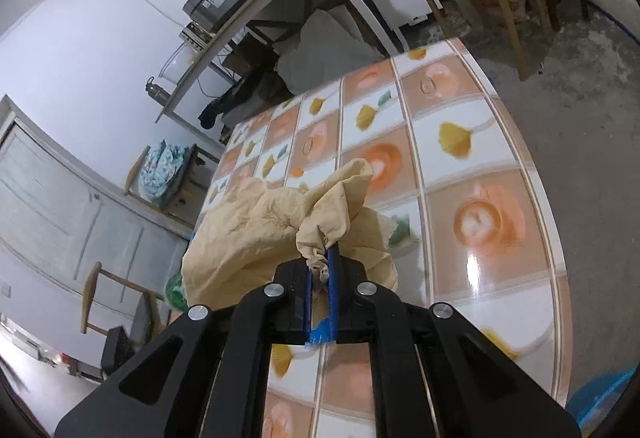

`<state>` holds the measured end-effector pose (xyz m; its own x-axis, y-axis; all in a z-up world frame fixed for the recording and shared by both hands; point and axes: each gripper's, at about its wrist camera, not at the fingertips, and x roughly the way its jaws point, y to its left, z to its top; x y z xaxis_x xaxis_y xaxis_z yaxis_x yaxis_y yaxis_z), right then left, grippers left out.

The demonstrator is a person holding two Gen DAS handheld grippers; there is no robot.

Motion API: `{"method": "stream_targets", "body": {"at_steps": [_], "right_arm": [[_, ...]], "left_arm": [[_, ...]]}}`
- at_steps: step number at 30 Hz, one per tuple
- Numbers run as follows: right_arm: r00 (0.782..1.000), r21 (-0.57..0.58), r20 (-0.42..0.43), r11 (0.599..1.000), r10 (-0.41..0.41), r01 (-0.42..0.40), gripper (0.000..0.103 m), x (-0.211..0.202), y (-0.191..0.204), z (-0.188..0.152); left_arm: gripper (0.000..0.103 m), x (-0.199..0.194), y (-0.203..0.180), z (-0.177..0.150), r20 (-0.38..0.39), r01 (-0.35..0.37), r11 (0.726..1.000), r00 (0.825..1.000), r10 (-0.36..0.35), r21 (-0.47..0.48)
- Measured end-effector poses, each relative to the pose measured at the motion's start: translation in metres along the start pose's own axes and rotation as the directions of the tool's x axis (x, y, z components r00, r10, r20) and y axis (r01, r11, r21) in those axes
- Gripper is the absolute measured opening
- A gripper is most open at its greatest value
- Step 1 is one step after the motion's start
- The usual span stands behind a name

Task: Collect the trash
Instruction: 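Lift the brown paper with the right tool while the left tool holds the plastic bag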

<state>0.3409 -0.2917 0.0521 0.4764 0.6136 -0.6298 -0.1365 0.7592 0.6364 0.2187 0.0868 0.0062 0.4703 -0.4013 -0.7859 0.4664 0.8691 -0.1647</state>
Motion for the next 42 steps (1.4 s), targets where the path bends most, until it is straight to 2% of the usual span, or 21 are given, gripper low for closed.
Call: {"method": "stream_targets", "body": {"at_steps": [7, 16, 27, 30, 37, 42], "right_arm": [[1.0, 0.018, -0.023, 1.0, -0.014, 0.015, 0.007, -0.032, 0.003, -0.059], [0.999, 0.028, 0.032, 0.999, -0.042, 0.041, 0.007, -0.055, 0.007, -0.118], [0.995, 0.058, 0.102, 0.998, -0.001, -0.005, 0.007, -0.075, 0.005, -0.147], [0.992, 0.032, 0.124, 0.999, -0.025, 0.021, 0.007, -0.082, 0.011, -0.151], [0.976, -0.07, 0.18, 0.988, -0.123, 0.138, 0.007, -0.099, 0.03, -0.164], [0.965, -0.098, 0.222, 0.982, -0.137, 0.161, 0.007, -0.114, 0.032, -0.173]], "left_arm": [[0.025, -0.006, 0.006, -0.002, 0.018, -0.001, 1.0, 1.0, 0.002, -0.026], [0.025, -0.017, -0.004, 0.002, 0.071, 0.024, 0.999, 0.997, -0.021, -0.04], [0.025, -0.026, -0.029, 0.009, 0.114, -0.016, 1.0, 0.993, 0.016, -0.004], [0.025, -0.031, -0.036, 0.01, 0.131, -0.033, 0.999, 0.991, 0.031, 0.007], [0.025, -0.038, -0.049, 0.012, 0.154, -0.028, 1.0, 0.988, 0.026, 0.012], [0.025, -0.045, -0.06, 0.017, 0.173, -0.016, 0.999, 0.985, 0.011, 0.03]]}}
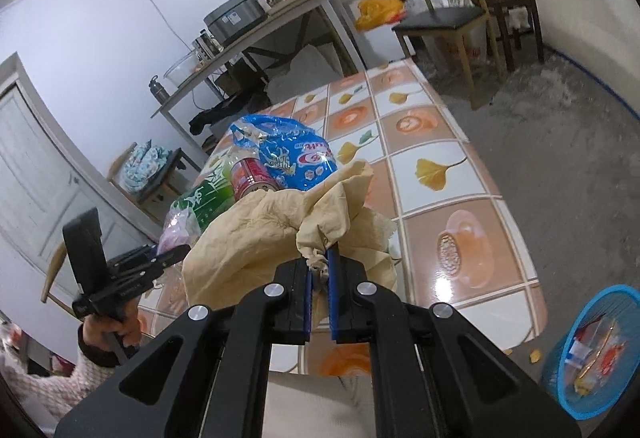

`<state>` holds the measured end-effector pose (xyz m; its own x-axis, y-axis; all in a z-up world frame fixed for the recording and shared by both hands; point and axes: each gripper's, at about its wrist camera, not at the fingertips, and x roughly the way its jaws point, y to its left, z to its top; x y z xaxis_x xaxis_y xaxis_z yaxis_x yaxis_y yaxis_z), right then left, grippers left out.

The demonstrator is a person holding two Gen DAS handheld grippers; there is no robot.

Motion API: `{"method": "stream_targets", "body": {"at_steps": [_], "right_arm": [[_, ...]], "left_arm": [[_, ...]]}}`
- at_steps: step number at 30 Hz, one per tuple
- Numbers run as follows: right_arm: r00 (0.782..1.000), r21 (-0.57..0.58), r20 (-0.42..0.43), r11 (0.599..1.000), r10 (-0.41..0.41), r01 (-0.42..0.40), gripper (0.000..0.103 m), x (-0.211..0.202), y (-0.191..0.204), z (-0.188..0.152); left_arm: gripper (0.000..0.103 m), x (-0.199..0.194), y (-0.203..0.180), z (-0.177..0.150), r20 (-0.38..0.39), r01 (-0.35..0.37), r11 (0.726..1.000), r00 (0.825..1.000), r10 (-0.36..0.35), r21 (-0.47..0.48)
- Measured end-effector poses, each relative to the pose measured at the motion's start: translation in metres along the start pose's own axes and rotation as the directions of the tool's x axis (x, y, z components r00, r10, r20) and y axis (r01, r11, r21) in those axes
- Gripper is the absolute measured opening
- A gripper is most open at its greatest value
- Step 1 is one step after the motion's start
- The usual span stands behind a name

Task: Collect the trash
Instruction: 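Lift the brown paper with the right tool while the left tool holds the plastic bag, then carry paper and plastic bag over the wastebasket and open both tools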

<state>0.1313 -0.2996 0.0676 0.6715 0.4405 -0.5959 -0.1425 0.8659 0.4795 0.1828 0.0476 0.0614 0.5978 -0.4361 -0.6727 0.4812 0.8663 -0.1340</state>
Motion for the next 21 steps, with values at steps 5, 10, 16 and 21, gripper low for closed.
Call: {"method": "stream_targets", "body": {"at_steps": [5, 10, 16, 21], "right_arm": [[0.999, 0.026, 0.049, 0.999, -0.019, 0.017, 0.007, -0.024, -0.015, -0.003], [0.989, 0.063, 0.123, 0.995, -0.085, 0.078, 0.007, -0.063, -0.038, -0.009], [0.962, 0.148, 0.193, 0.975, -0.191, 0.164, 0.007, -0.115, -0.077, -0.027], [0.929, 0.259, 0.215, 0.935, -0.302, 0.244, 0.007, -0.157, -0.121, -0.055]], "left_arm": [[0.025, -0.003, -0.019, 0.012, 0.026, 0.025, 0.999, 0.999, -0.026, 0.036], [0.025, -0.001, -0.052, 0.03, 0.055, 0.09, 0.992, 0.994, -0.095, 0.087], [0.025, 0.016, -0.111, 0.053, 0.05, 0.206, 0.964, 0.975, -0.218, 0.168], [0.025, 0.037, -0.18, 0.064, -0.007, 0.339, 0.908, 0.937, -0.348, 0.247]]}}
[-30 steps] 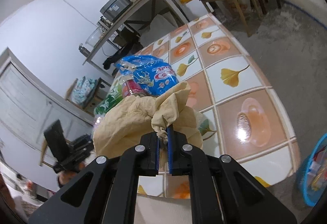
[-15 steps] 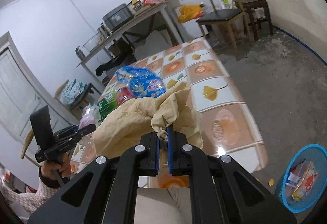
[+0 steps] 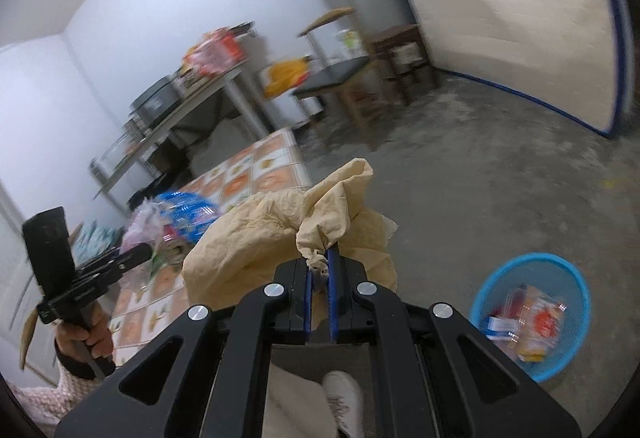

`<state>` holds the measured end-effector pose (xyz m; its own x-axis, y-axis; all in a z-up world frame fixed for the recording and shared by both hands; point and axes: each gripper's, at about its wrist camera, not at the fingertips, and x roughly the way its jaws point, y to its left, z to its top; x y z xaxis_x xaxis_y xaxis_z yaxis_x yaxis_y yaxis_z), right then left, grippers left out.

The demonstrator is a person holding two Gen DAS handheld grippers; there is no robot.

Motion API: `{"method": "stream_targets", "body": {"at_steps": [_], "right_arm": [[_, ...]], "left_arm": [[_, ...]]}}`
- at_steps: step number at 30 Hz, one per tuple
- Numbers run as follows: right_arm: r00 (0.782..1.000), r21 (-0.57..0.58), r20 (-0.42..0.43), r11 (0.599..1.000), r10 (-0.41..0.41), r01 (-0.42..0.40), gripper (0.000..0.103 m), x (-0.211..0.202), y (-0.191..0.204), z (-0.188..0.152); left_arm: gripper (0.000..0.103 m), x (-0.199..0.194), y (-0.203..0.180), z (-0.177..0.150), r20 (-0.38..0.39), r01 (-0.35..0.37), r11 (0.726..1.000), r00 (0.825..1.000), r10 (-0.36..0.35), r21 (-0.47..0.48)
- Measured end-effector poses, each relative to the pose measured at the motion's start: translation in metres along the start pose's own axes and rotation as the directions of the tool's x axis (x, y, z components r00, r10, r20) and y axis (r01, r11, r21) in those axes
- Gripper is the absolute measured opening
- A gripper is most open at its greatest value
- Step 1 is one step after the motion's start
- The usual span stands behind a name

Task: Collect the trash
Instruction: 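Carry paper and plastic bag over the wastebasket and open both tools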

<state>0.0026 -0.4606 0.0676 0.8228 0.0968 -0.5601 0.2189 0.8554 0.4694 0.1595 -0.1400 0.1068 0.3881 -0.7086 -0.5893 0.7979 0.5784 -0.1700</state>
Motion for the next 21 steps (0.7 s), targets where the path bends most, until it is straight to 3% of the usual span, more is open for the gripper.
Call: {"method": "stream_targets", "body": {"at_steps": [2, 6, 9, 12, 15, 18, 21], "right_arm": [[0.999, 0.034, 0.011, 0.999, -0.035, 0.035, 0.007, -0.008, -0.02, -0.005], [0.991, 0.111, 0.032, 0.986, -0.132, 0.127, 0.007, -0.026, -0.069, -0.021], [0.976, 0.153, 0.035, 0.967, -0.213, 0.205, 0.007, -0.03, -0.102, -0.033], [0.956, 0.198, 0.007, 0.937, -0.295, 0.288, 0.007, -0.027, -0.139, -0.049], [0.932, 0.228, -0.048, 0.904, -0.36, 0.361, 0.007, -0.014, -0.178, -0.067], [0.889, 0.209, -0.135, 0.864, -0.438, 0.458, 0.007, 0.015, -0.216, -0.081], [0.868, 0.189, -0.186, 0.851, -0.46, 0.491, 0.007, 0.036, -0.243, -0.09]], "left_arm": [[0.025, 0.018, -0.024, 0.006, -0.021, 0.066, 0.997, 0.998, -0.065, 0.028], [0.025, 0.067, -0.081, 0.012, -0.096, 0.202, 0.976, 0.976, -0.195, 0.075], [0.025, 0.114, -0.123, 0.011, -0.179, 0.311, 0.948, 0.939, -0.294, 0.074], [0.025, 0.162, -0.154, 0.003, -0.237, 0.363, 0.929, 0.911, -0.338, 0.069], [0.025, 0.217, -0.172, -0.012, -0.307, 0.414, 0.91, 0.866, -0.395, -0.005], [0.025, 0.278, -0.185, -0.034, -0.377, 0.426, 0.902, 0.825, -0.421, -0.075], [0.025, 0.33, -0.197, -0.061, -0.43, 0.416, 0.901, 0.796, -0.426, -0.124]]}}
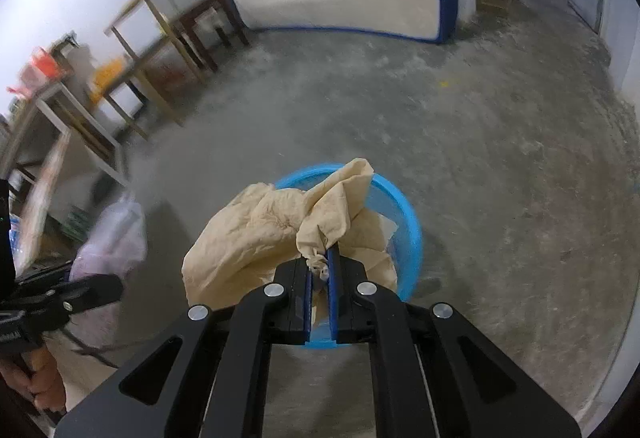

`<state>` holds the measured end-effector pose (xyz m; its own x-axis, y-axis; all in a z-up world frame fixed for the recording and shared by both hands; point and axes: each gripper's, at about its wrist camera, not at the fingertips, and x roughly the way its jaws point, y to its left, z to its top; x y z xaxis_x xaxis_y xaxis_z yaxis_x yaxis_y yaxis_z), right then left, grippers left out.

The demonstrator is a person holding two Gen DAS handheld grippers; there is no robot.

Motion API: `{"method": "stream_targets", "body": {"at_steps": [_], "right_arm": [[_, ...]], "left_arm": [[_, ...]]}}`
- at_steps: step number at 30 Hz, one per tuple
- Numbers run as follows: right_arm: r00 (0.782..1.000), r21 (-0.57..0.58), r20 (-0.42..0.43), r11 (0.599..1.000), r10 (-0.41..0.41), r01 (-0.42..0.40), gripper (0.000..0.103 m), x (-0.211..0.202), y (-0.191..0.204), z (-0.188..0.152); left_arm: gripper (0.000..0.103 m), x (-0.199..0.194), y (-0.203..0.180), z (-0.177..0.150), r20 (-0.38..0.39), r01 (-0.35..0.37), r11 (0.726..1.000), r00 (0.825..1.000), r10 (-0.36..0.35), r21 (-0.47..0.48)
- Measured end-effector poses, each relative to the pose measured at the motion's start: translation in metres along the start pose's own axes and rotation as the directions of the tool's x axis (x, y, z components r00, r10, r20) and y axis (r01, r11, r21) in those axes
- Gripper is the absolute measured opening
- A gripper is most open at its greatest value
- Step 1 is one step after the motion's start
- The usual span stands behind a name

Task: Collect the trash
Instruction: 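Carry paper and plastic bag over the wastebasket and open both tools, then move both tools back over the table toward the remaining trash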

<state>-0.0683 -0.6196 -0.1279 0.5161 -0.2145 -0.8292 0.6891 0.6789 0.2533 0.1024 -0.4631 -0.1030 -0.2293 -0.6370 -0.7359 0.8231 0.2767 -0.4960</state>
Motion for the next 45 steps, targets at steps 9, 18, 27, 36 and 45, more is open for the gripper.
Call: {"method": "stream_targets", "body": {"at_steps": [9, 18, 27, 36, 45], "right_arm": [[0.991, -0.039, -0.127, 0.999, -0.035, 0.03, 0.018, 0.096, -0.022, 0.004], [0.994, 0.013, -0.105, 1.0, -0.014, 0.016, 0.046, 0.098, -0.048, -0.007], [0.987, 0.031, -0.035, 0.987, 0.157, -0.155, 0.046, 0.06, -0.03, -0.006], [0.931, -0.057, -0.332, 0.982, 0.152, -0.181, 0.012, 0.146, 0.03, -0.025], [0.865, -0.073, -0.492, 0.994, -0.102, 0.076, 0.007, 0.239, 0.01, -0.027]], "left_arm": [[0.054, 0.12, 0.025, -0.002, -0.102, -0.078, 0.996, 0.992, 0.074, -0.042], [0.076, 0.095, 0.039, -0.003, -0.043, -0.056, 0.995, 0.998, 0.053, -0.077], [0.077, -0.002, 0.005, 0.006, 0.132, -0.013, 1.0, 0.991, 0.016, -0.022], [0.084, -0.129, -0.03, -0.038, 0.167, -0.117, 0.99, 0.981, 0.103, 0.076], [0.086, -0.253, -0.013, -0.119, 0.258, -0.218, 0.975, 0.941, 0.22, -0.034]]}}
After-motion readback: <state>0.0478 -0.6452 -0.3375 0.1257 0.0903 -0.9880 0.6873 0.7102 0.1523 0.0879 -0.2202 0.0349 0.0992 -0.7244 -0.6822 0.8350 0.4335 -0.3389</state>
